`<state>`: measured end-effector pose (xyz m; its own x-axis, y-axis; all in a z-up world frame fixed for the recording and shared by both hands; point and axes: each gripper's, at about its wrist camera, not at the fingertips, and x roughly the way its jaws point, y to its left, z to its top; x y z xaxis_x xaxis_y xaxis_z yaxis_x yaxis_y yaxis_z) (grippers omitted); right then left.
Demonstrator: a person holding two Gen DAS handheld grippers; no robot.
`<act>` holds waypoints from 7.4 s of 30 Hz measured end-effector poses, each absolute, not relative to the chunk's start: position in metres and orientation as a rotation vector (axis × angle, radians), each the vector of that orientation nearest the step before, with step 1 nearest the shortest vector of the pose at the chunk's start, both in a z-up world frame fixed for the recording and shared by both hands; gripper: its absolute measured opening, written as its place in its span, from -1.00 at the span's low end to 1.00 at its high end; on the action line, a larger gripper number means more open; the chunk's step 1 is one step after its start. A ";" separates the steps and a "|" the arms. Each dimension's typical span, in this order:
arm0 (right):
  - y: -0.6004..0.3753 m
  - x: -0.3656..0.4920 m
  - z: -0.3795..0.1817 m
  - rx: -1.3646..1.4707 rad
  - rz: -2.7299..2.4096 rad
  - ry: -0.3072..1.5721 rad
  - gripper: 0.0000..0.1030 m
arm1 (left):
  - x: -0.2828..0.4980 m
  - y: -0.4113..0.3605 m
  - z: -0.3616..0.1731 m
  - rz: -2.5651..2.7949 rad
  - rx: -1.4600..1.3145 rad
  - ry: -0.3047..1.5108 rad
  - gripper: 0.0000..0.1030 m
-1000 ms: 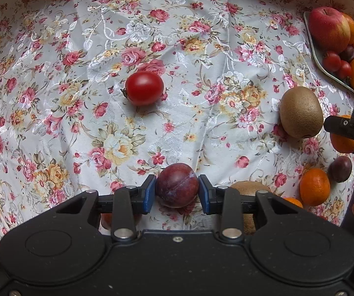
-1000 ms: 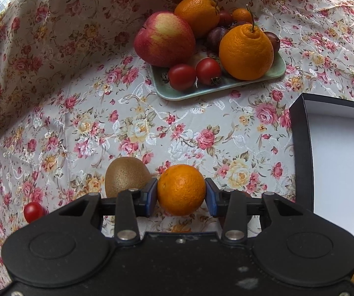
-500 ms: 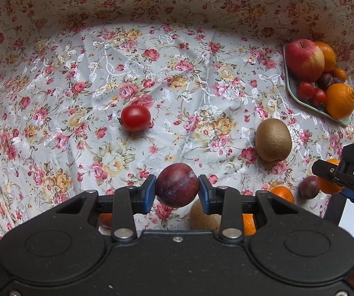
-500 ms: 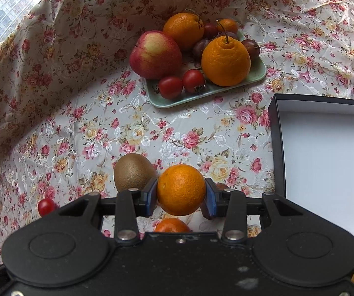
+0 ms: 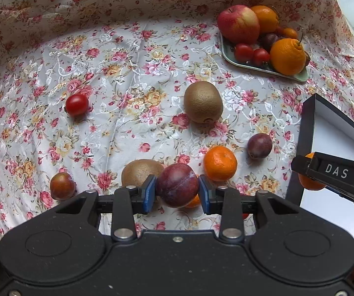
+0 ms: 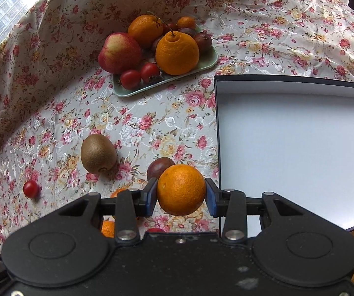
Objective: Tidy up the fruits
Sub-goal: 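Carry the plum in the left tool while the right tool carries the mandarin into the box, then open the right tool releasing the mandarin while the left tool releases the plum in the box, then move both tools back over the fruits, left tool toward a brown plum, then position the left tool around the brown plum while the right tool approaches another mandarin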
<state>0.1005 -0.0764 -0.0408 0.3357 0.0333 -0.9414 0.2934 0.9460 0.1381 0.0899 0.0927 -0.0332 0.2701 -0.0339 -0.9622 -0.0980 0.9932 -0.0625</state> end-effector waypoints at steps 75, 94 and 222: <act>-0.301 0.024 -0.039 0.393 -0.445 1.181 -0.15 | 0.085 -0.131 -0.051 -0.208 0.112 1.272 0.01; -0.257 0.042 -0.039 0.440 -0.273 1.200 0.09 | 0.087 -0.092 -0.035 -0.156 0.085 1.243 0.01; 0.072 0.132 -0.127 -0.027 0.017 1.319 1.00 | 0.051 0.250 -0.046 0.353 -0.254 1.300 0.02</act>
<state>0.1320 0.0720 -0.1271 0.2490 -0.0029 -0.9685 -0.0279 0.9996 -0.0101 0.0506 0.2496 -0.0457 0.2264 0.1118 -0.9676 -0.3935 0.9192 0.0141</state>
